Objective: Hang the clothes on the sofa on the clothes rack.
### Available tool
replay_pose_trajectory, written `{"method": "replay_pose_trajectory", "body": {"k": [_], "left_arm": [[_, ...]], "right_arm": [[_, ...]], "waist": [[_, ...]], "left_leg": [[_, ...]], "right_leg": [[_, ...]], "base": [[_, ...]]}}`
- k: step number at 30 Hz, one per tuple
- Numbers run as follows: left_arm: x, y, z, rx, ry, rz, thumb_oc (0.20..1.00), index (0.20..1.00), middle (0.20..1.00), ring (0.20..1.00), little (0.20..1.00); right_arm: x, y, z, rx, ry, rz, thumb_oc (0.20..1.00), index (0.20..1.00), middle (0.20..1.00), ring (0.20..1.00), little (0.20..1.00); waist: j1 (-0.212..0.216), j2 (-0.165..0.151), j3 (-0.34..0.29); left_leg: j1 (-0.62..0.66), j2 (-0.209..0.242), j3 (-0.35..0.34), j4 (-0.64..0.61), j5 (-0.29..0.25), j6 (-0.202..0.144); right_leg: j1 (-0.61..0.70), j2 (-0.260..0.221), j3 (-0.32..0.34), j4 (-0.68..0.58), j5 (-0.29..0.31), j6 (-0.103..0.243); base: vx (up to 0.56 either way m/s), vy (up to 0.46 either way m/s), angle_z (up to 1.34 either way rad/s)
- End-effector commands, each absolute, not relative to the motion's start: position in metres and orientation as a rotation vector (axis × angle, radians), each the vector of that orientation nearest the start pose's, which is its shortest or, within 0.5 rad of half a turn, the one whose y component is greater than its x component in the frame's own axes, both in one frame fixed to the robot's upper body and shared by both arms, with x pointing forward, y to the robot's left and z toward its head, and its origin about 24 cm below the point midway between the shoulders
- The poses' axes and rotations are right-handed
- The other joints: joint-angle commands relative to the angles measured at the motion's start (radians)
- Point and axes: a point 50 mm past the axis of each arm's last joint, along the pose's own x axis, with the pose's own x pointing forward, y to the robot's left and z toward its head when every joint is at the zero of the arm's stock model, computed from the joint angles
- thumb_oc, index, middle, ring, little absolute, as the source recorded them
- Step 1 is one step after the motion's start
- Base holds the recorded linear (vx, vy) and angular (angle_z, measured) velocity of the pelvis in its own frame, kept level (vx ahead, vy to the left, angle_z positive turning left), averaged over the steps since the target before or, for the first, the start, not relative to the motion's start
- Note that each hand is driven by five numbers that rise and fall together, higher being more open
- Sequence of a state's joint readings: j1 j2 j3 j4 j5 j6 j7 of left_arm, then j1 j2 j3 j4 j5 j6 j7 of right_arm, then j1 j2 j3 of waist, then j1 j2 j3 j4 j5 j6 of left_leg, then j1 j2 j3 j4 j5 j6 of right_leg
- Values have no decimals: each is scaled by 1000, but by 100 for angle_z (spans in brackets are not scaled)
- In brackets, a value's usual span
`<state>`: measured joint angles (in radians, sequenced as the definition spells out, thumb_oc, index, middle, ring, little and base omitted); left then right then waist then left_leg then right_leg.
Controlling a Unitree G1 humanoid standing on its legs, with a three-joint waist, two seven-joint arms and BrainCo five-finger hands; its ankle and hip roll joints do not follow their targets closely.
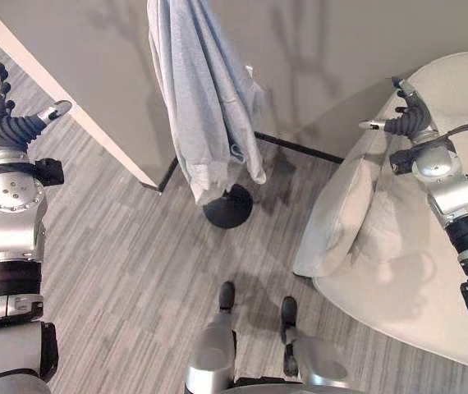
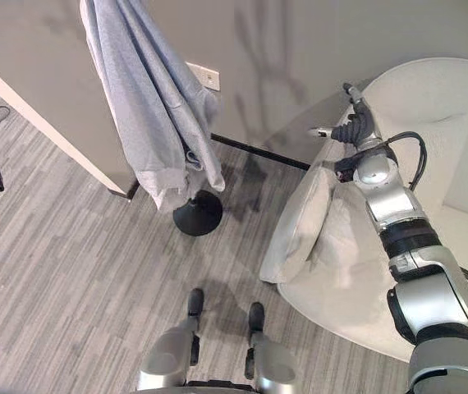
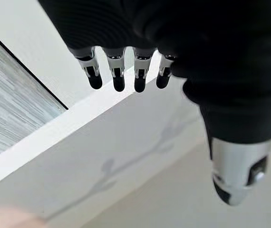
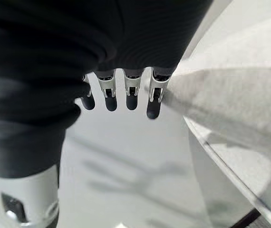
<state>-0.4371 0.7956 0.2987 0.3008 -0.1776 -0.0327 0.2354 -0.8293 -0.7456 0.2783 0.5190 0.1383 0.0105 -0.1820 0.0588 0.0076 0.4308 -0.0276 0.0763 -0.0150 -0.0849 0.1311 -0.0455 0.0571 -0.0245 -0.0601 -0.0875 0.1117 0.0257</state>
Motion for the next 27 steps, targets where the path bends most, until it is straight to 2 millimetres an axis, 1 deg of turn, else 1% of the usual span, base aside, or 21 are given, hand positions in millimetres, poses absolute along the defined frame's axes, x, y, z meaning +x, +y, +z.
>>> {"method": "replay_pose_trajectory", "body": {"k": [1, 2, 4, 5, 6, 8, 9, 10, 11, 12, 14, 16, 17, 19, 20, 21, 22, 24, 25, 26, 27], "left_arm": [[273, 356, 204, 403, -413, 638, 1000, 1000, 1000, 1000, 1000], [272, 356, 203, 405, -409, 636, 1000, 1000, 1000, 1000, 1000], [256, 357, 180, 370, -375, 666, 1000, 1000, 1000, 1000, 1000], [242, 357, 159, 324, -339, 684, 1000, 1000, 1000, 1000, 1000], [242, 356, 159, 326, -336, 681, 1000, 1000, 1000, 1000, 1000], [218, 359, 140, 313, -291, 716, 1000, 1000, 1000, 1000, 1000], [208, 358, 125, 264, -256, 735, 1000, 1000, 1000, 1000, 1000], [185, 359, 92, 215, -151, 771, 1000, 1000, 1000, 1000, 1000], [175, 360, 72, 169, -81, 803, 1000, 1000, 1000, 1000, 1000], [175, 360, 71, 169, -80, 801, 1000, 1000, 1000, 1000, 1000], [150, 358, 18, 77, 133, 832, 1000, 1000, 1000, 1000, 1000], [129, 359, -8, 168, 301, 794, 1000, 1000, 1000, 1000, 1000], [115, 353, -29, 126, 389, 799, 1000, 1000, 1000, 1000, 1000], [92, 340, -65, 3, 536, 821, 1000, 1000, 1000, 1000, 1000], [79, 325, -90, -33, 665, 774, 1000, 1000, 1000, 1000, 1000], [70, 312, -107, -61, 756, 735, 1000, 1000, 1000, 1000, 1000], [70, 312, -107, -61, 756, 735, 1000, 1000, 1000, 1000, 1000], [63, 299, -121, -41, 857, 660, 1000, 1000, 1000, 1000, 1000], [49, 278, -139, -26, 995, 543, 1000, 1000, 1000, 1000, 1000], [50, 278, -139, -26, 994, 543, 1000, 1000, 1000, 1000, 1000], [46, 273, -144, -7, 1039, 507, 1000, 1000, 1000, 1000, 1000]], "right_arm": [[356, -258, 219, -698, -371, -216, 1000, 1000, 1000, 1000, 1000], [354, -258, 217, -699, -366, -216, 1000, 1000, 1000, 1000, 1000], [337, -268, 208, -658, -385, -241, 1000, 1000, 1000, 1000, 1000], [318, -278, 201, -606, -408, -281, 1000, 1000, 1000, 1000, 1000], [317, -279, 200, -606, -403, -282, 1000, 1000, 1000, 1000, 1000], [288, -294, 185, -544, -404, -351, 1000, 1000, 1000, 1000, 1000], [274, -300, 180, -535, -405, -392, 1000, 1000, 1000, 1000, 1000], [248, -313, 167, -504, -386, -473, 1000, 1000, 1000, 1000, 1000], [238, -319, 161, -506, -372, -505, 1000, 1000, 1000, 1000, 1000], [238, -319, 161, -507, -370, -506, 1000, 1000, 1000, 1000, 1000], [220, -337, 135, -496, -255, -579, 1000, 1000, 1000, 1000, 1000], [202, -355, 113, -505, -139, -641, 1000, 1000, 1000, 1000, 1000], [191, -364, 101, -524, -68, -676, 1000, 1000, 1000, 1000, 1000], [159, -384, 61, -491, 136, -756, 1000, 1000, 1000, 1000, 1000], [130, -391, 18, -423, 331, -792, 1000, 1000, 1000, 1000, 1000], [113, -393, -9, -363, 449, -831, 1000, 1000, 1000, 1000, 1000], [113, -393, -9, -363, 448, -831, 1000, 1000, 1000, 1000, 1000], [92, -386, -43, -267, 596, -846, 1000, 1000, 1000, 1000, 1000], [62, -356, -93, -83, 790, -837, 1000, 1000, 1000, 1000, 1000], [62, -356, -93, -83, 790, -837, 1000, 1000, 1000, 1000, 1000], [52, -344, -107, -38, 863, -815, 1000, 1000, 1000, 1000, 1000]], "waist": [[-6, 7, -184], [-5, 7, -188], [-10, 7, -221], [-18, 6, -242], [-16, 8, -247], [-18, 9, -275], [-21, 10, -289], [-27, 11, -308], [-30, 11, -321], [-29, 12, -323], [-37, 14, -336], [-37, 10, -340], [-39, 9, -345], [-48, 5, -362], [-53, 2, -372], [-54, 3, -376], [-56, 2, -378], [-59, -1, -382], [-65, -5, -391], [-64, -6, -390], [-65, -8, -391]], "left_leg": [[99, 38, 18, -2, -153, -17], [101, 39, 18, -2, -154, -17], [106, 39, 20, -2, -157, -15], [109, 36, 23, -2, -151, -13], [114, 39, 23, -2, -160, -13], [118, 38, 21, -2, -159, -12], [120, 39, 22, -2, -158, -12], [125, 39, 21, -2, -153, -12], [128, 40, 24, -2, -152, -12], [128, 40, 23, -2, -153, -12], [130, 42, 25, -2, -144, -10], [131, 44, 26, -2, -137, -9], [131, 46, 29, -2, -134, -10], [129, 50, 33, -2, -131, -12], [123, 51, 35, -2, -129, -12], [125, 54, 38, -2, -131, -13], [120, 52, 37, -2, -128, -13], [116, 53, 37, -2, -129, -14], [113, 51, 37, -2, -134, -14], [114, 51, 37, -2, -134, -15], [113, 51, 38, -2, -136, -15]], "right_leg": [[-69, -70, 11, 0, -10, 28], [-67, -70, 11, 0, -11, 28], [-64, -71, 7, 0, -12, 26], [-62, -74, 5, 0, -1, 25], [-58, -72, 4, 0, -10, 25], [-53, -73, 1, 0, -4, 23], [-53, -74, -3, 0, -3, 23], [-49, -74, -5, 0, 2, 22], [-48, -74, -8, 0, 4, 23], [-48, -74, -9, 0, 4, 23], [-47, -75, -13, 1, 10, 24], [-45, -77, -19, 2, 14, 25], [-46, -78, -21, 3, 13, 26], [-50, -79, -29, 5, 12, 26], [-54, -82, -34, 6, 15, 27], [-53, -80, -32, 8, 15, 27], [-57, -82, -33, 8, 17, 28], [-60, -83, -34, 9, 20, 29], [-66, -84, -29, 12, 23, 28], [-66, -84, -29, 12, 23, 28], [-68, -84, -28, 12, 24, 27]], "base": [[38, -4, -4], [0, 0, 0], [16, 0, 0], [71, 3, 2], [-5, 4, 6], [50, 9, 0], [72, 0, 2], [29, -1, 5], [24, -4, 5], [0, 0, 0], [0, 0, 0], [0, 0, 0], [0, 0, 0], [3, -17, 10], [0, -29, 20], [-7, -22, 21], [0, 0, 0], [-7, -19, -13], [2, -14, -13], [2, -17, -5], [0, 0, 0]]}}
